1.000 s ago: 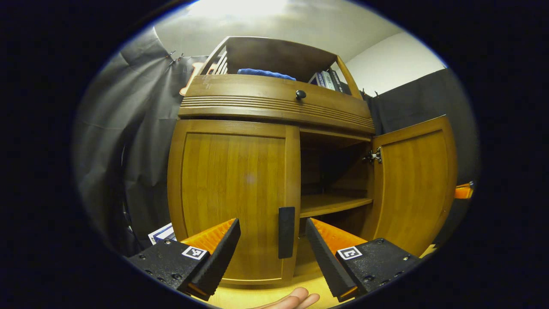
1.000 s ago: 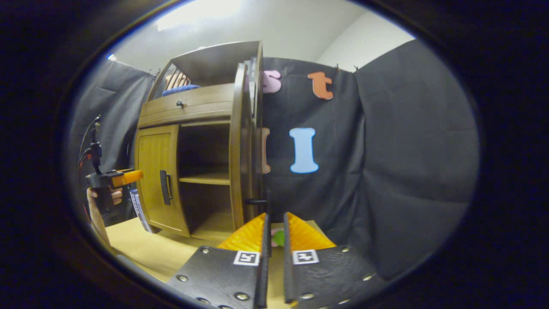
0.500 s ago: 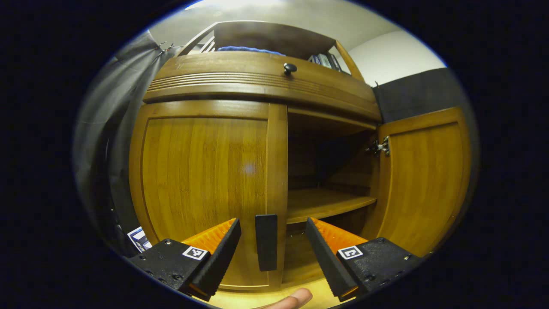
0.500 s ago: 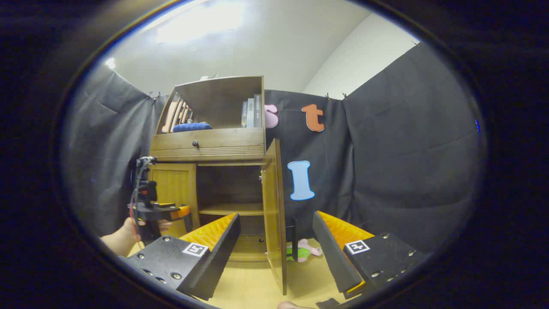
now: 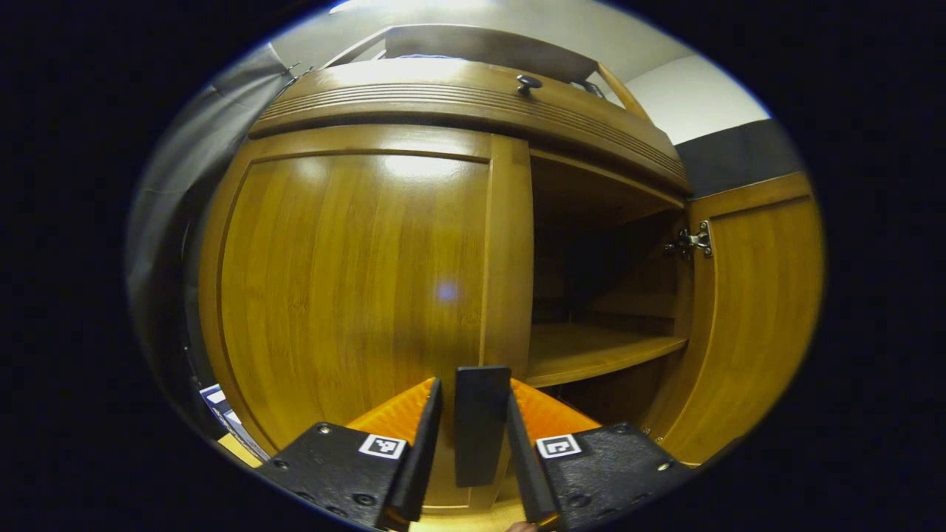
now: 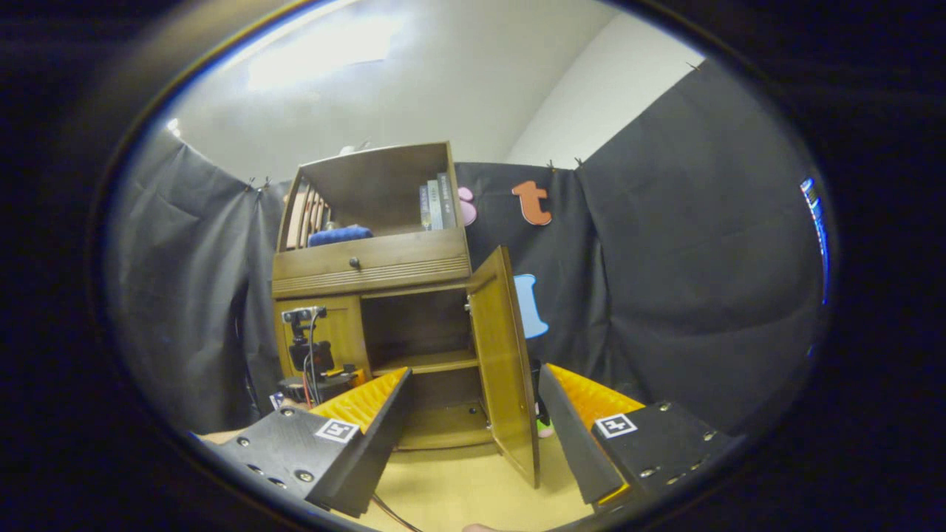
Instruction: Open the right door of the double-door shoe cabinet with the right hand, and open the left door with the left hand.
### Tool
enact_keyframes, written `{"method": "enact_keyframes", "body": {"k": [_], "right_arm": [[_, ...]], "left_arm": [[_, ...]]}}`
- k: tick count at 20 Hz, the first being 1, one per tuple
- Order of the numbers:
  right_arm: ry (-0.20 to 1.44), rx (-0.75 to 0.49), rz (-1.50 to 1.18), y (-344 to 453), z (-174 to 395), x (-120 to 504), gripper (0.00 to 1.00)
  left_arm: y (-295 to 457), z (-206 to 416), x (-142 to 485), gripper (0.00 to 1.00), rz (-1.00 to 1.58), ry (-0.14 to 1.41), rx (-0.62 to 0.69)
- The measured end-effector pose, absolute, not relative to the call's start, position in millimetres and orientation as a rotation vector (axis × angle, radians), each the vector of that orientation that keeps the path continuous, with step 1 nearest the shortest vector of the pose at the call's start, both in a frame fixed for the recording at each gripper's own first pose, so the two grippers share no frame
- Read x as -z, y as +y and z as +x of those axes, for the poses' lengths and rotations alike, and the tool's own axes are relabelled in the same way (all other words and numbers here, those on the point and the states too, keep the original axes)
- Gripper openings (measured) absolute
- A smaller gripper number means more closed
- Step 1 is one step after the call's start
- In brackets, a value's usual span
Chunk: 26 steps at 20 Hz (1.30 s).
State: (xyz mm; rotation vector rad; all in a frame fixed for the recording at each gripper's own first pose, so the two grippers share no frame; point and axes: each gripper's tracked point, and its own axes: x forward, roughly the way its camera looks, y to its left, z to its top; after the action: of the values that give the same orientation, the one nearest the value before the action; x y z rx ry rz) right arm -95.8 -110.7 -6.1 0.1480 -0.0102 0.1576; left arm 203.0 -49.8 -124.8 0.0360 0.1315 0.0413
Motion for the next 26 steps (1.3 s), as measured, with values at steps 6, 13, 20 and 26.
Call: {"method": "enact_keyframes", "body": {"k": [6,13,20,26], "right_arm": [[-0.006,-0.189,0.144,-87.4,-106.7,4.6,1.00],[-0.032,-0.211,0.135,-73.8,-115.8,-8.1,1.00],[-0.021,-0.183,0.114,-78.8,-109.1,-0.5,0.96],[-0.021,-0.191,0.112,-74.5,-111.1,3.8,0.96]], "left_arm": [[-48.0,208.2,129.6,0.34,0.087,0.202,-0.085],[-47.0,206.9,134.7,0.35,0.188,0.256,-0.093],[-48.3,193.5,138.3,0.32,0.066,0.320,-0.086],[-52.7,153.7,132.5,0.33,0.023,0.334,-0.006]]}}
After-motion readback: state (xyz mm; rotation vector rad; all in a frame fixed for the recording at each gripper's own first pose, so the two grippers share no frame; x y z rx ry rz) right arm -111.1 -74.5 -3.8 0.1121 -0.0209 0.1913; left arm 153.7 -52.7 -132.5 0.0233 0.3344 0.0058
